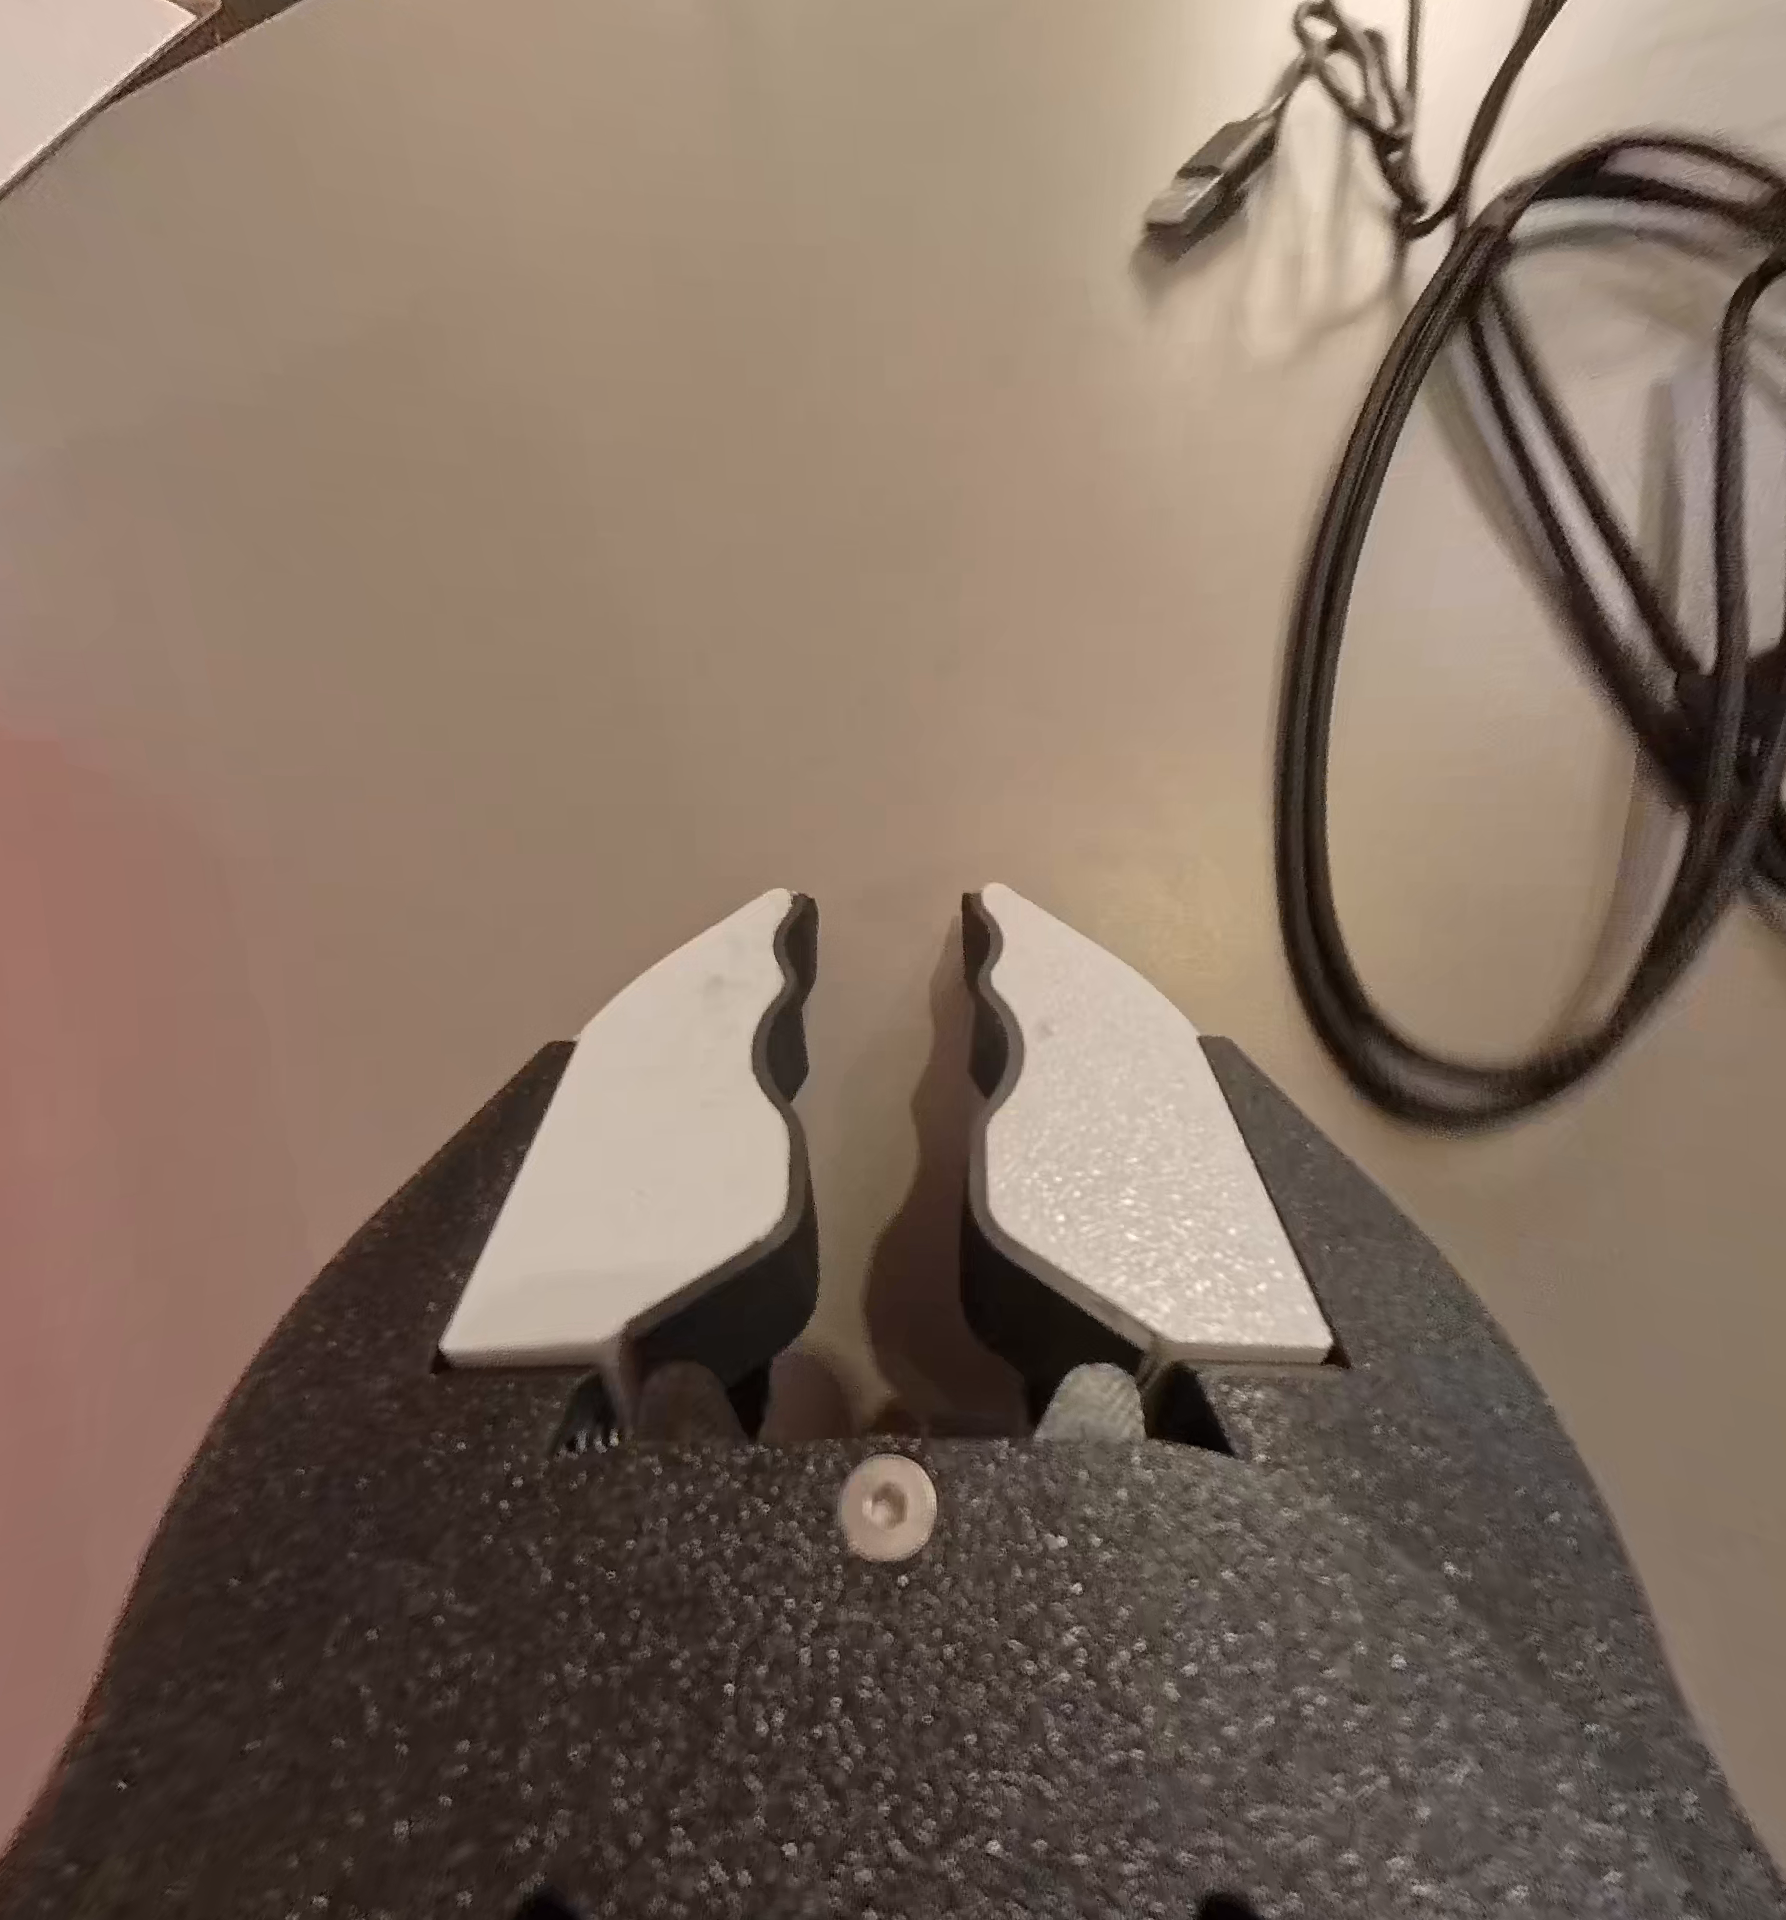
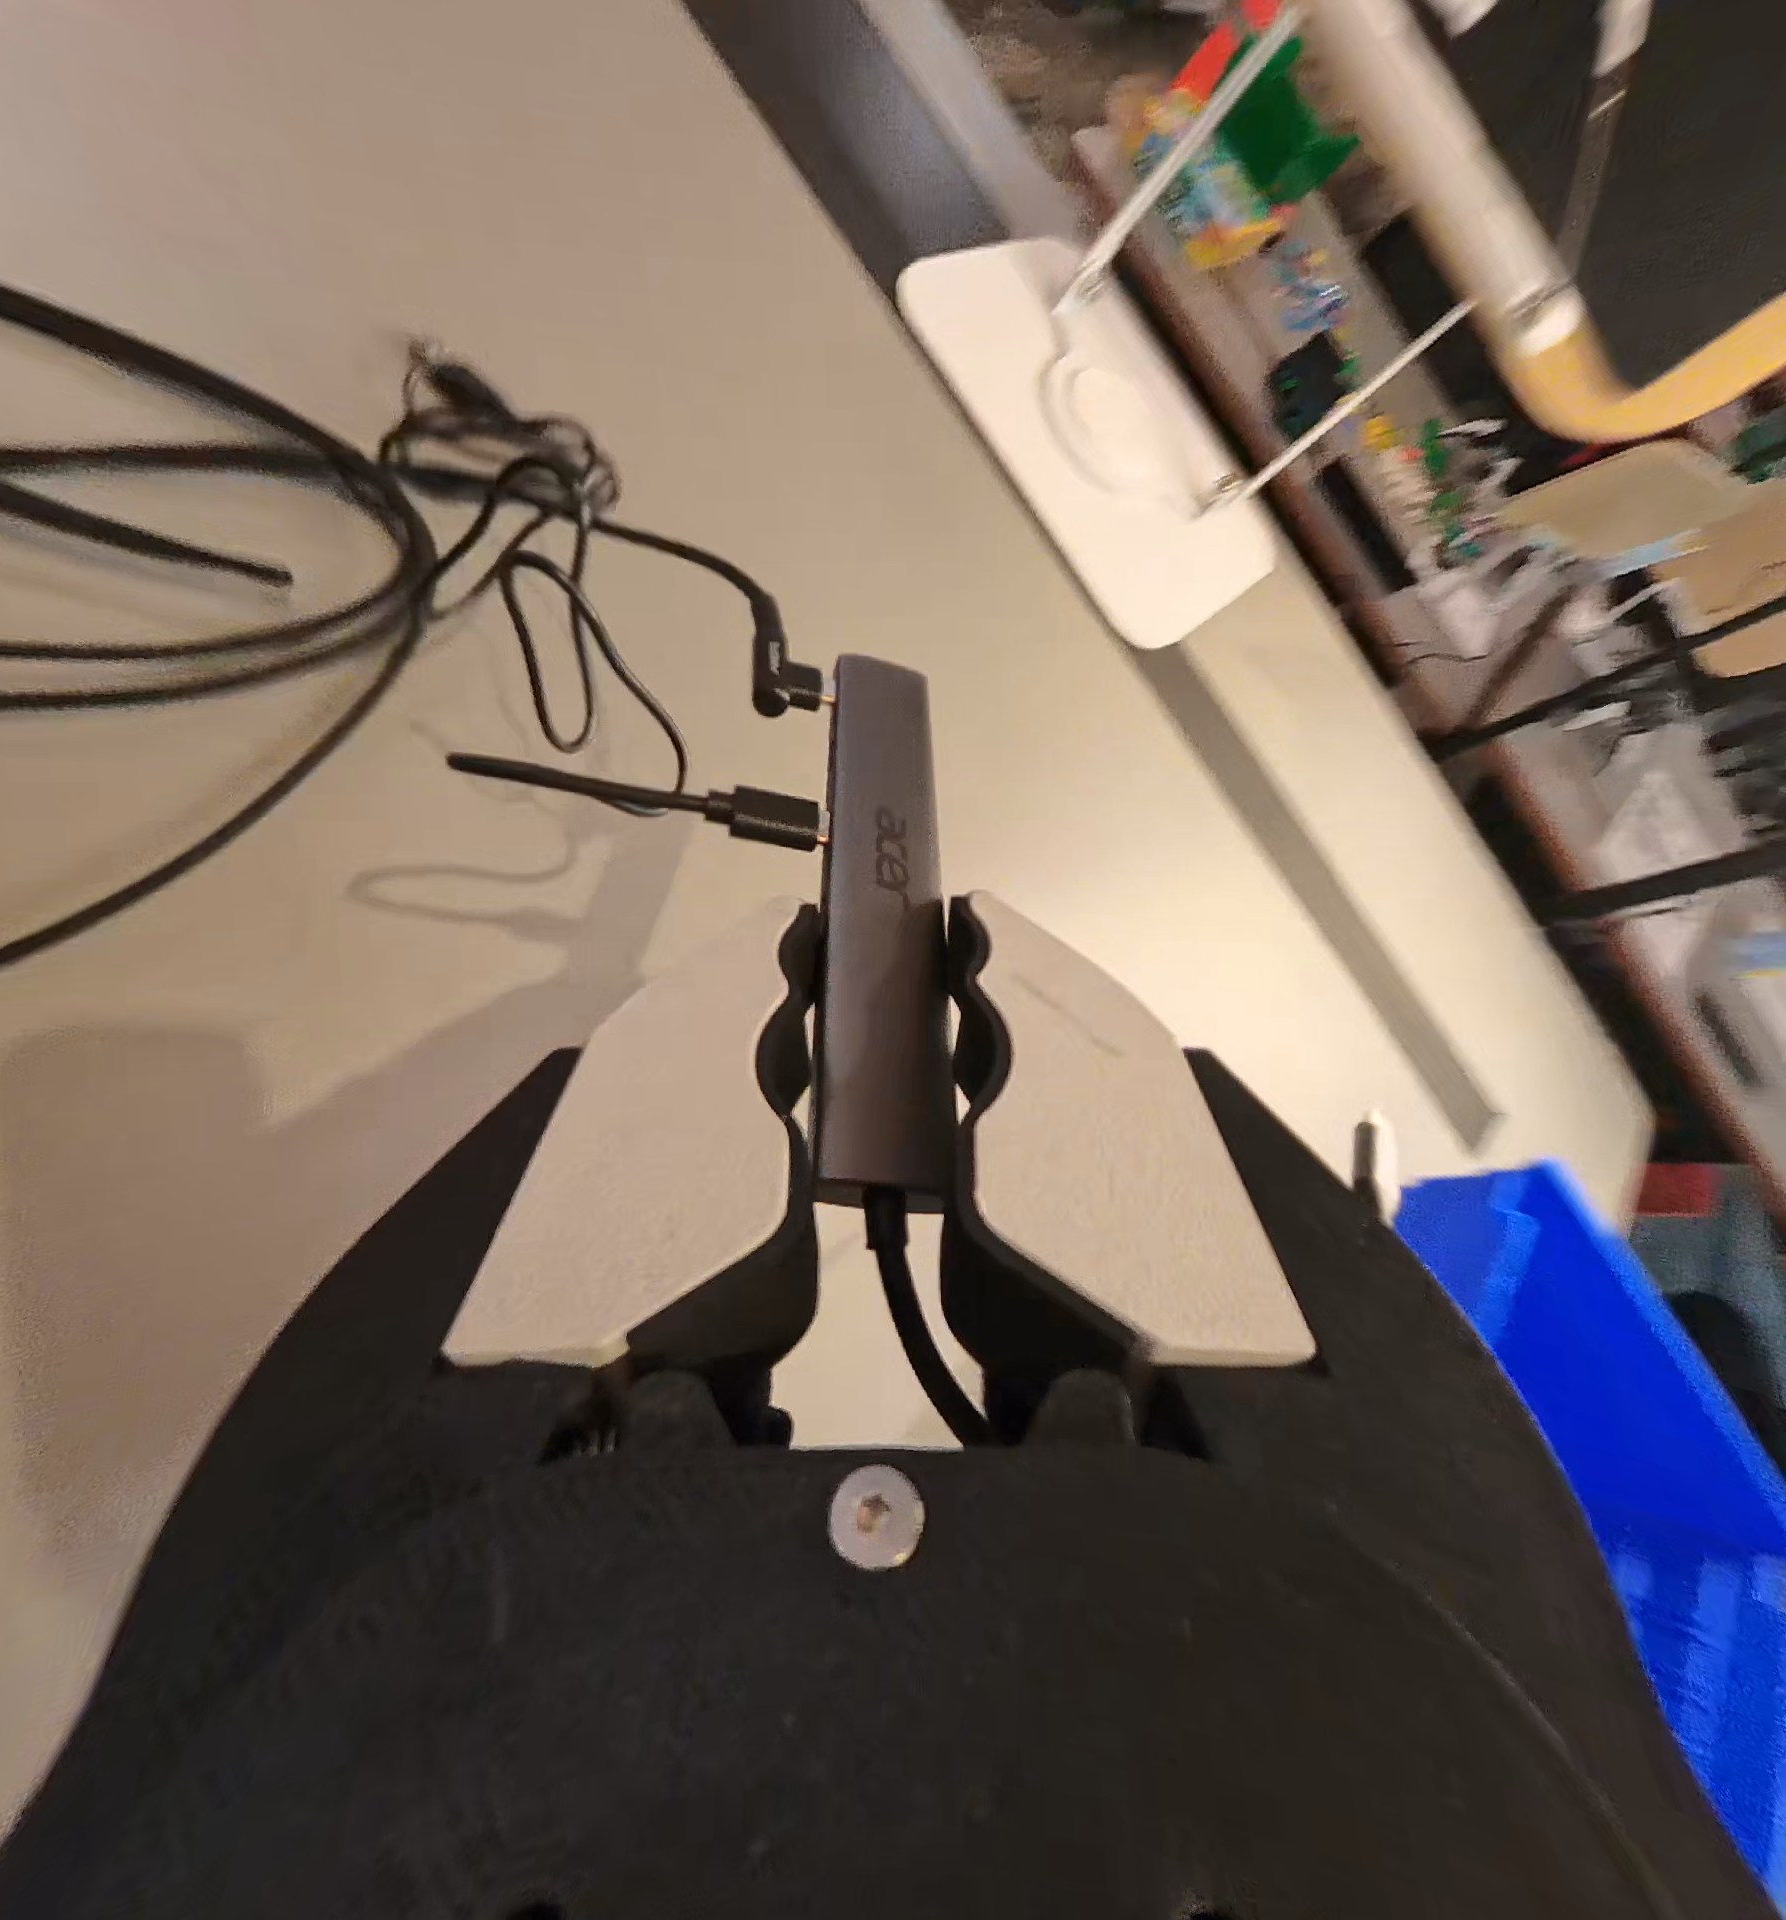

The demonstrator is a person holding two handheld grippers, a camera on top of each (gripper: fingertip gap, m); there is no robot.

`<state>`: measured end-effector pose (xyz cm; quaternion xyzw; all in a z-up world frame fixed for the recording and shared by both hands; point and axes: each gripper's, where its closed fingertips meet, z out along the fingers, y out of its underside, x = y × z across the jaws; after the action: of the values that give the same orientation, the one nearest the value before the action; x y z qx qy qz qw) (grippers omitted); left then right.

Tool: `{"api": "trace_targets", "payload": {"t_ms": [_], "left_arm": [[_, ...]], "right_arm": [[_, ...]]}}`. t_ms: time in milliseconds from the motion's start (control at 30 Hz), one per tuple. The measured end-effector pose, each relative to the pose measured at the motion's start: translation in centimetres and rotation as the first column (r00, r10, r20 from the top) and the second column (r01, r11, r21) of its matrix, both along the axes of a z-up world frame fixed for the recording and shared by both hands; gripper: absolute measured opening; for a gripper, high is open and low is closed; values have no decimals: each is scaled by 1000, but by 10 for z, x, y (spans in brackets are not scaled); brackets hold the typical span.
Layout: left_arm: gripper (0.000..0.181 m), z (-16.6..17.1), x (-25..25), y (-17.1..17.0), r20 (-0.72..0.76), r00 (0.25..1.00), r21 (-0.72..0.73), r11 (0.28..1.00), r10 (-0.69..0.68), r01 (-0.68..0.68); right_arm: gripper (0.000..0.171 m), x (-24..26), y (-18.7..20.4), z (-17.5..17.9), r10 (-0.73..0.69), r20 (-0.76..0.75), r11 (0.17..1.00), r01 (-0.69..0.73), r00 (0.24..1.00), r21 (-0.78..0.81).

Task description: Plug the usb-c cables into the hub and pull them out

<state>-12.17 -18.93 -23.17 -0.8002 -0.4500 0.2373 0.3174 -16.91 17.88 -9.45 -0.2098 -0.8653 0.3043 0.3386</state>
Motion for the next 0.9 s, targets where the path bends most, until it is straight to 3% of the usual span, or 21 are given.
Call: {"api": "trace_targets", "payload": {"t_ms": [33, 333, 567, 733, 900], "left_arm": [[27, -1, 0, 0, 4, 1000, -3, 1000, 0, 0], [23, 2, 3, 4, -42, 999, -48, 999, -29, 27], [23, 6, 4, 6, -75, 996, -48, 998, -40, 37], [23, 8, 5, 6, -97, 994, -60, 997, -45, 40], [24, 6, 4, 5, -88, 995, -74, 997, -36, 29]], "right_arm": [[23, 0, 4, 19, -12, -43, 1000, 14, 999, 24], [23, 5, 44, 198, -75, -409, 949, 191, 909, 250], [23, 18, 111, 301, -188, -578, 867, 411, 794, 283], [23, 27, 183, 347, -309, -654, 776, 581, 690, 246], [23, 30, 247, 354, -386, -681, 674, 695, 622, 252]]}}
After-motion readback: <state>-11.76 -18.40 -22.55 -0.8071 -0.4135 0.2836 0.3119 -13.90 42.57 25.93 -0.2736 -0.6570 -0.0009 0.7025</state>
